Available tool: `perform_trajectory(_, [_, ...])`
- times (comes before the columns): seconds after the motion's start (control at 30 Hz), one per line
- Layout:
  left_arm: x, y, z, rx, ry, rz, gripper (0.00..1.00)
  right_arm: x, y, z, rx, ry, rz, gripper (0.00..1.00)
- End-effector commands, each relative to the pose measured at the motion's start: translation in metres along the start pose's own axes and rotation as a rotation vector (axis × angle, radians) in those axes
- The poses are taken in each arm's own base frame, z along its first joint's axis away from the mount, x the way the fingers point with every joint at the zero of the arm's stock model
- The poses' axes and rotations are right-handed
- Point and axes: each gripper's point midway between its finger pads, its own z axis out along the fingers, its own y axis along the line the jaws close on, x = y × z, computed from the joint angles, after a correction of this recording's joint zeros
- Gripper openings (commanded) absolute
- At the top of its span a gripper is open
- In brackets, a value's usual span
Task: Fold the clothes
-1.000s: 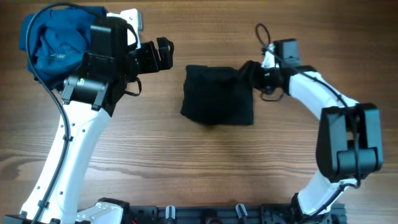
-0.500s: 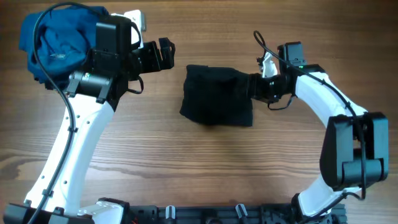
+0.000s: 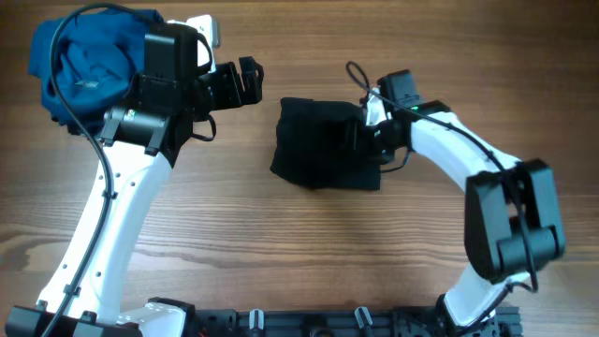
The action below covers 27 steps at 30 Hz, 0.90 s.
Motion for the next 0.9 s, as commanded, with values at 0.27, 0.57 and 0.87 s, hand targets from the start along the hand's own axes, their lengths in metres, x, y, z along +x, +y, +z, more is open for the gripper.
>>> perform_trajectory(0.27, [0.002,0.002,0.003,-0.007,0.006,0.013,1.0,-0.018,0.056,-0.011,-0.18,-0.016,-0.062,0.04])
perform_trajectory(0.57, [0.002,0.002,0.003,-0.007,0.006,0.013,1.0,-0.021,0.055,-0.05,-0.137,-0.025,-0.1,0.04])
perform_trajectory(0.87, [0.007,0.003,0.003,-0.014,0.025,0.01,1.0,-0.018,0.053,-0.05,-0.126,-0.016,-0.114,0.04])
